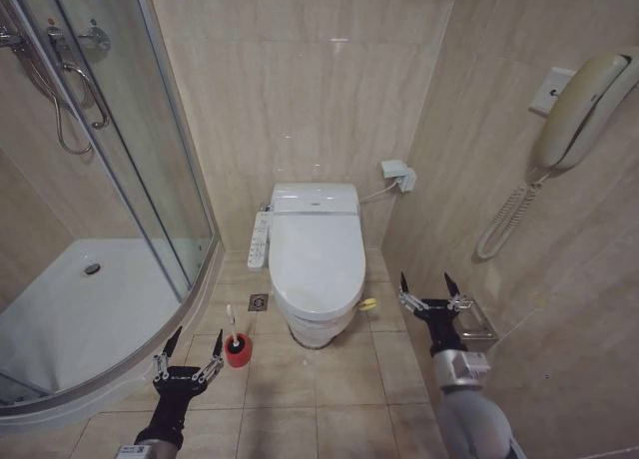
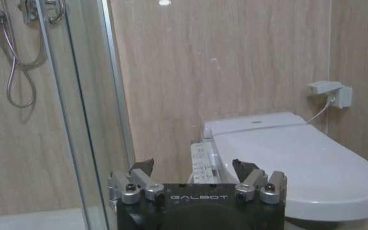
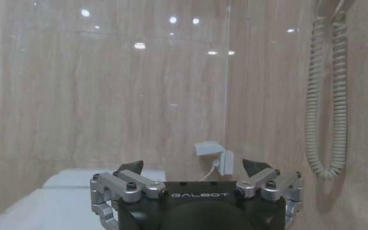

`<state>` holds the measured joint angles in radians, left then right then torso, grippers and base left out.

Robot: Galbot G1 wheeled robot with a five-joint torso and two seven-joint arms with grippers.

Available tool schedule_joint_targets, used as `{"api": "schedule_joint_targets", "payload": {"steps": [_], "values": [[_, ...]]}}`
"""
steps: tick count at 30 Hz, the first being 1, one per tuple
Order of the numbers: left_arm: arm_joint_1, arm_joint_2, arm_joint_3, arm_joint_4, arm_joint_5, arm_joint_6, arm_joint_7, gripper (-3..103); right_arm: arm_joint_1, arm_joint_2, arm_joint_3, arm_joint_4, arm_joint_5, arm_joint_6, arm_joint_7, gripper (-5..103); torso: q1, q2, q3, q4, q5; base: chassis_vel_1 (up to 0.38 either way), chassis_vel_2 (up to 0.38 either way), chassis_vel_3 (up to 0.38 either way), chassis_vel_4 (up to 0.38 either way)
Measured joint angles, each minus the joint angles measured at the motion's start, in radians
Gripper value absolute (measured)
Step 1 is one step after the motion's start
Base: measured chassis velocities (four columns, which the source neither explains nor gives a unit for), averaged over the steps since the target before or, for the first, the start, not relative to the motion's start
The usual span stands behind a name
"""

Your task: Open the toilet lid, clean the toilet bowl with a toilet brush, close the toilet lid, and flush.

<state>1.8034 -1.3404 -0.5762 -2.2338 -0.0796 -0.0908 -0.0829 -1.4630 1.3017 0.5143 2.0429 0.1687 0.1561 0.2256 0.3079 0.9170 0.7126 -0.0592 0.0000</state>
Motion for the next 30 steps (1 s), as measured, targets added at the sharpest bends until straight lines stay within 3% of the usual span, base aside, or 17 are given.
{"api": "schedule_joint_targets", "payload": {"steps": [13, 30], "values": [[0.0, 0.0, 0.0, 0.0, 0.0, 0.0, 0.0, 82, -0.103, 0.078, -0.024, 0.058, -0.09, 0.059, -0.035, 100, 0.0, 0.0, 0.0, 0.0, 0.0, 0.0, 0.0, 0.0, 0.0], [0.0, 0.0, 0.0, 0.0, 0.0, 0.0, 0.0, 82, -0.096, 0.075, -0.025, 0.045, -0.1, 0.04, -0.04, 100, 0.0, 0.0, 0.0, 0.0001, 0.0, 0.0, 0.0, 0.0, 0.0]]}}
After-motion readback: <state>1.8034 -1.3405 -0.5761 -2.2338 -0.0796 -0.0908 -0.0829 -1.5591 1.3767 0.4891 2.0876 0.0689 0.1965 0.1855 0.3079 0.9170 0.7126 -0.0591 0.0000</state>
